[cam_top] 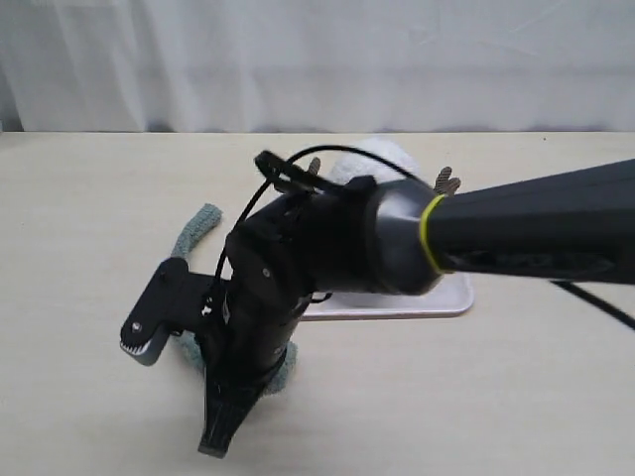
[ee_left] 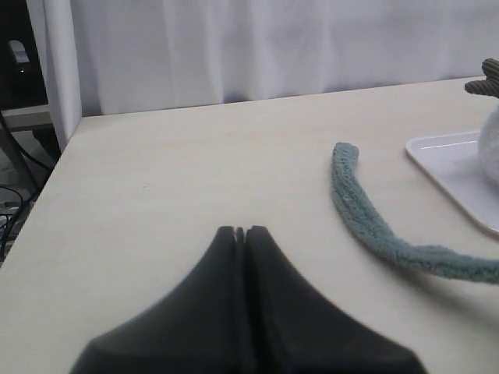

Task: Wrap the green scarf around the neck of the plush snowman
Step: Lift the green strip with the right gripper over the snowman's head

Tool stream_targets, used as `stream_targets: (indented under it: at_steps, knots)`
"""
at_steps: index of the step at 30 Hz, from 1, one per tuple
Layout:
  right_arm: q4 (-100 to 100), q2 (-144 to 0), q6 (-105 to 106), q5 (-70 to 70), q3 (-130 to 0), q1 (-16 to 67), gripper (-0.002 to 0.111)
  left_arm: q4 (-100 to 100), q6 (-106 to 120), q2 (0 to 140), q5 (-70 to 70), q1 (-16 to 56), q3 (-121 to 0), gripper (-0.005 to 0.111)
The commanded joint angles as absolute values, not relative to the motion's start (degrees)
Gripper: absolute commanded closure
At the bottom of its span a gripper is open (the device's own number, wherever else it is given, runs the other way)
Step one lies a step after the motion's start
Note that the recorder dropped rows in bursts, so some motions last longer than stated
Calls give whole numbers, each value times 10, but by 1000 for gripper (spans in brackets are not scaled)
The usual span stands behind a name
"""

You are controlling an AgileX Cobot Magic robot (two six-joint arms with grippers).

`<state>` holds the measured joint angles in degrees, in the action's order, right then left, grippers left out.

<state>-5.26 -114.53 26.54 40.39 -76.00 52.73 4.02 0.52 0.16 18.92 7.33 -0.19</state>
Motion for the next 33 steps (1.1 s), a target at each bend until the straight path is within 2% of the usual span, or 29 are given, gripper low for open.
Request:
stream_targets:
  at_steps: [1,12,19,29,33]
  knots:
    - [-45,-1064,274,412,-760,528,104,40,7,0,185,72,0,107]
    - [-9,-850,278,433,-760,528,104,40,7,0,185,72,0,107]
    - [169,-728,220,470,-758,528,104,39,7,0,184,72,0,107]
    - [528,-773,-30,481,-692,527,104,39,7,0,184,72,0,107]
    - [597,-808,-65,461,-691,527,104,39,7,0,184,72,0,107]
